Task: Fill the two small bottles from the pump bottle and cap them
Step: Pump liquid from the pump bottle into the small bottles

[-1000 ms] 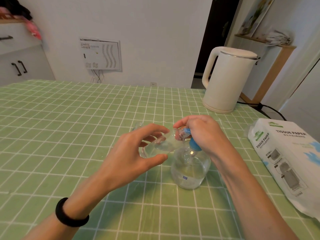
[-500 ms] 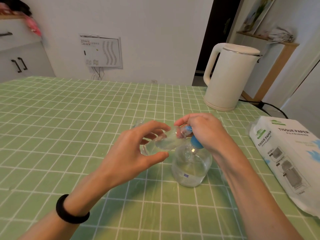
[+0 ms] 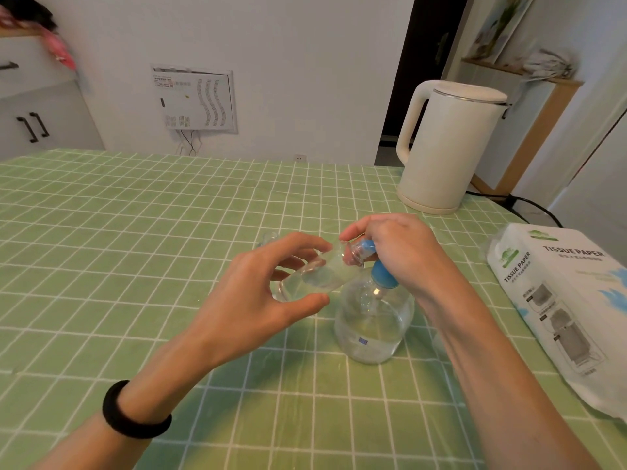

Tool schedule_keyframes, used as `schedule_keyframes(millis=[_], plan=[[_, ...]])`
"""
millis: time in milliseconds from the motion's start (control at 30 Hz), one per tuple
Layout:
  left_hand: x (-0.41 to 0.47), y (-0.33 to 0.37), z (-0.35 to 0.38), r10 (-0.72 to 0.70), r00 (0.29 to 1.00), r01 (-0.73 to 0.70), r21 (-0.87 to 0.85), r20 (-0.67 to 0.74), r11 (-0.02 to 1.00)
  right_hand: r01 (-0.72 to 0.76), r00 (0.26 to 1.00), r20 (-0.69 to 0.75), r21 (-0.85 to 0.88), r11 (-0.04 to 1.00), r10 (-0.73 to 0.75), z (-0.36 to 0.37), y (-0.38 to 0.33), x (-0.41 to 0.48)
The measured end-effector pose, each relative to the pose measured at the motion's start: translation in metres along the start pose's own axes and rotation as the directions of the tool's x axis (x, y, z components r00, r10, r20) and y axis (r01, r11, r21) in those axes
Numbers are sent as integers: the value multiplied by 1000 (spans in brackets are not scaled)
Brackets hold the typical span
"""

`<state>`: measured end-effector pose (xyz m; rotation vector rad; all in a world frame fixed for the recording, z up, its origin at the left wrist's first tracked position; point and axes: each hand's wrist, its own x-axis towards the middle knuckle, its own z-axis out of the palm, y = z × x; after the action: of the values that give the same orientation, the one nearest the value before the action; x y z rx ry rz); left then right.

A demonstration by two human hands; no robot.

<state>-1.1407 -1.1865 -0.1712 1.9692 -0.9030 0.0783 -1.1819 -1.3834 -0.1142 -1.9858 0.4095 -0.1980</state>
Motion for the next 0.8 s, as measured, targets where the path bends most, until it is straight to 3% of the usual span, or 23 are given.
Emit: schedule_keyframes(millis=[800], plan=[[-2, 2, 0, -3, 1000, 3, 4, 1, 1000, -36, 997, 62, 14, 999, 35, 1, 2, -3]])
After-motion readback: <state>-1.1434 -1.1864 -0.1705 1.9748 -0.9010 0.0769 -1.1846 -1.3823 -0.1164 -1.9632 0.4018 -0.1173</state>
